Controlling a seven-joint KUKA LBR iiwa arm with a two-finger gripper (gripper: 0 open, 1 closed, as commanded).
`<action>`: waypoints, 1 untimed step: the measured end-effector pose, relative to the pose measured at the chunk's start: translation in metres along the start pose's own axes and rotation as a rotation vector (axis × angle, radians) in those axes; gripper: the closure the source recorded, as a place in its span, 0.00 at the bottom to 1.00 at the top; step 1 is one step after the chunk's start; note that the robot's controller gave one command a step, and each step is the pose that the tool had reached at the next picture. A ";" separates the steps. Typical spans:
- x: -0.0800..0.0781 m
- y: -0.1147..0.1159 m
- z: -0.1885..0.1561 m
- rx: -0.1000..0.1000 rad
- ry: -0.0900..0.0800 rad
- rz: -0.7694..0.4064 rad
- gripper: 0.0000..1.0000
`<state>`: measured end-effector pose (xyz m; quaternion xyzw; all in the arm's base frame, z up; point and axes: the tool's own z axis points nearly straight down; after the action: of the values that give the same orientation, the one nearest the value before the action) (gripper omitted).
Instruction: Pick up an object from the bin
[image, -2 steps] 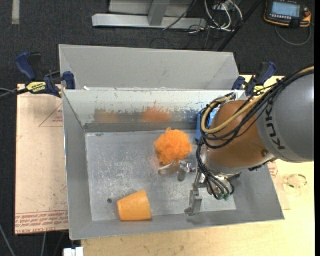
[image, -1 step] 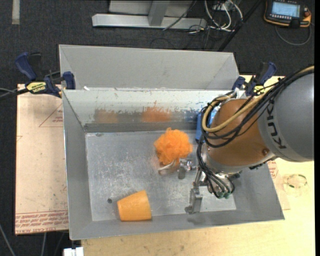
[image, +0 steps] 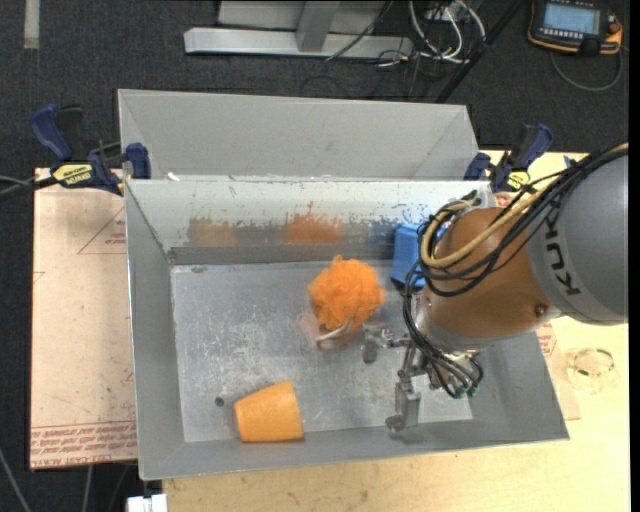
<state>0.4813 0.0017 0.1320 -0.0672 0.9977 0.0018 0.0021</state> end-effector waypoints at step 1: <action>0.002 -0.015 0.012 0.001 0.002 -0.059 0.00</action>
Offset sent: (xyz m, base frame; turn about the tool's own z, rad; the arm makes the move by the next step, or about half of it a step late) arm 0.0035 0.0301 0.0012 -0.1931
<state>0.4816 -0.0134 0.1197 -0.0966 0.9953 0.0014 0.0011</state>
